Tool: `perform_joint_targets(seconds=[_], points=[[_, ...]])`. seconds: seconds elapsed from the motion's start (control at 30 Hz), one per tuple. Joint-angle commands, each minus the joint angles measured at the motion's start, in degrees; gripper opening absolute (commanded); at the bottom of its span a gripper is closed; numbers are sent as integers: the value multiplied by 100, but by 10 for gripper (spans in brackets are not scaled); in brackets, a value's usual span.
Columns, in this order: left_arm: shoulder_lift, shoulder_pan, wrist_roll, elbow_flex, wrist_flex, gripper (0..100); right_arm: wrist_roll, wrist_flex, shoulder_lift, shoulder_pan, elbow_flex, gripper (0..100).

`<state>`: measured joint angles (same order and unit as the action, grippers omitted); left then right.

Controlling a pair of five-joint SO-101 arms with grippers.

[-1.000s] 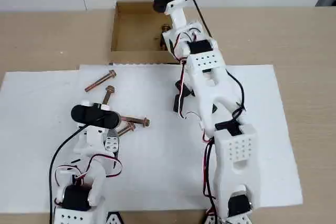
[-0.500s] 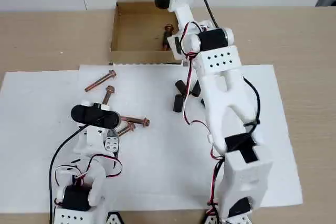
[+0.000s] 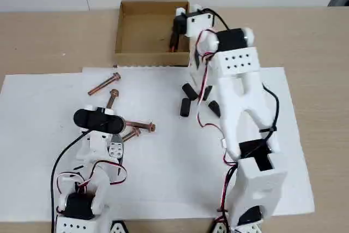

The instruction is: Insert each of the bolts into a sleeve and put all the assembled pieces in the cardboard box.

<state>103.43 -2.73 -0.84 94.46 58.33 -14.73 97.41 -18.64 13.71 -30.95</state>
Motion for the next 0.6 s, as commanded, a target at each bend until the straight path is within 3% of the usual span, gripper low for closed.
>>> perform_joint_targets(seconds=[0.0, 0.1, 0.27, 0.57], points=[[70, 18, -18, -40, 0, 6, -818, 84, 338, -259, 246, 5], [70, 18, -18, -40, 0, 6, -1081, 57, 338, -338, 475, 15], [70, 18, -18, -40, 0, 6, -1512, -154, 330, -330, 949, 143], [70, 18, -18, -40, 0, 6, -1653, -787, 330, -330, 1837, 150]])
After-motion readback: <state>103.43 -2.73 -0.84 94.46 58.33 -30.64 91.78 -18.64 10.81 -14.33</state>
